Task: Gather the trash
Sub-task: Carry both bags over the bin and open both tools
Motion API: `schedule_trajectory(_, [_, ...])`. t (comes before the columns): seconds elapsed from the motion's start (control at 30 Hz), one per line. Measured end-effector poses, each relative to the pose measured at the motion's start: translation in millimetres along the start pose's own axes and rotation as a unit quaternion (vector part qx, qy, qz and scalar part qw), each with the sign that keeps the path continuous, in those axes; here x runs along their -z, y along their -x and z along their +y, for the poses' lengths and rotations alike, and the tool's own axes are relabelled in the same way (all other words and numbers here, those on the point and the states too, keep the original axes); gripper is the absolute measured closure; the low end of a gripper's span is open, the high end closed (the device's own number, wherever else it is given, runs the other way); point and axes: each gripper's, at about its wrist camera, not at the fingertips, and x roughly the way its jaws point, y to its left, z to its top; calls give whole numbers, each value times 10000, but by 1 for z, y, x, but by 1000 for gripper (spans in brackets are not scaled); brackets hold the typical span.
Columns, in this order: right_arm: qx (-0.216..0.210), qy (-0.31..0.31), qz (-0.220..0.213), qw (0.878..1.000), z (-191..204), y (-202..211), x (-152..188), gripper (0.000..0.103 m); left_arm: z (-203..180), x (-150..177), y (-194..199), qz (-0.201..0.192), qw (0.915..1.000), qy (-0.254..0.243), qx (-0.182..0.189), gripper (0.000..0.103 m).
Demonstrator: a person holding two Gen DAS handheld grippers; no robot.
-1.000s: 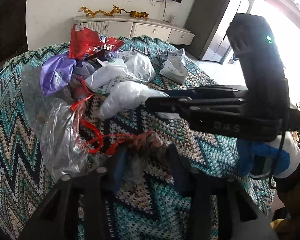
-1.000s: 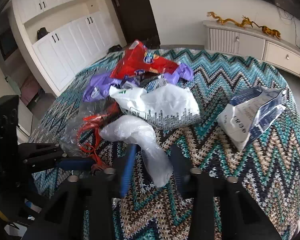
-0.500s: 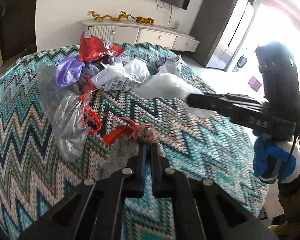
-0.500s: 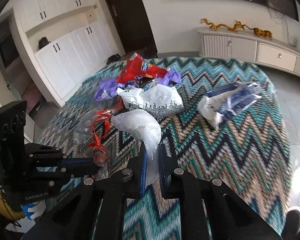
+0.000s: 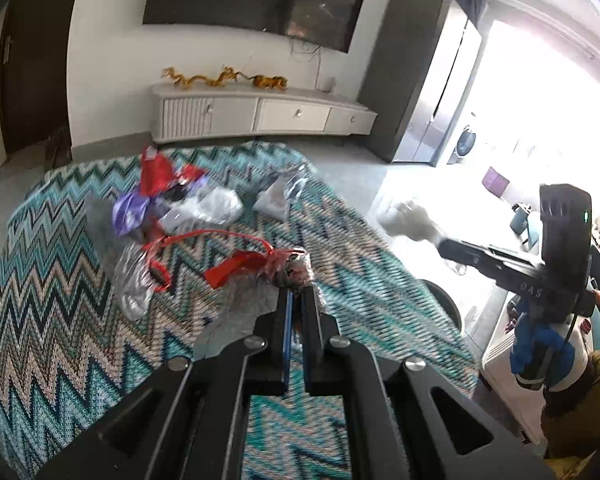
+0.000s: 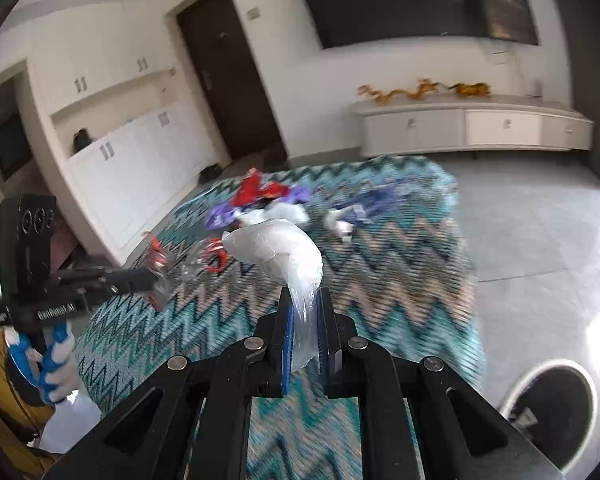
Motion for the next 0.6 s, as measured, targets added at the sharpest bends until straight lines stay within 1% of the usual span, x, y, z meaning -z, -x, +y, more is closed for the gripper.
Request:
schedule_trajectory(0.13, [324, -303, -283, 9986, -35, 45, 16, 92, -34, -12, -2, -17, 9997, -241, 96, 99])
schedule_trajectory(0.27, [675, -728, -511, 9937, -80, 81, 38, 92, -80, -26, -21, 99, 9976, -602, 316, 99])
schedule_trajectory(0.37, [1011, -1143, -558, 9867, -120, 98, 59, 92, -121, -37, -47, 289, 9939, -877, 606, 99])
schedule_trajectory(0.43, [1239, -1451, -519, 9803, -148, 106, 76, 92, -146, -41, -63, 393, 9911, -1039, 735, 99])
schedule_trajectory(0.47, [1328, -1567, -489, 9775, -158, 108, 84, 92, -164, -44, -78, 489, 9887, -1144, 836, 99])
schedule_trajectory(0.53, [1483, -1850, -403, 9706, -183, 110, 99, 92, -187, -48, -98, 639, 9857, -1221, 975, 99])
schedule_trajectory(0.6, [1634, -2088, -310, 9637, -205, 109, 112, 92, -213, -50, -126, 825, 9815, -1310, 1124, 99])
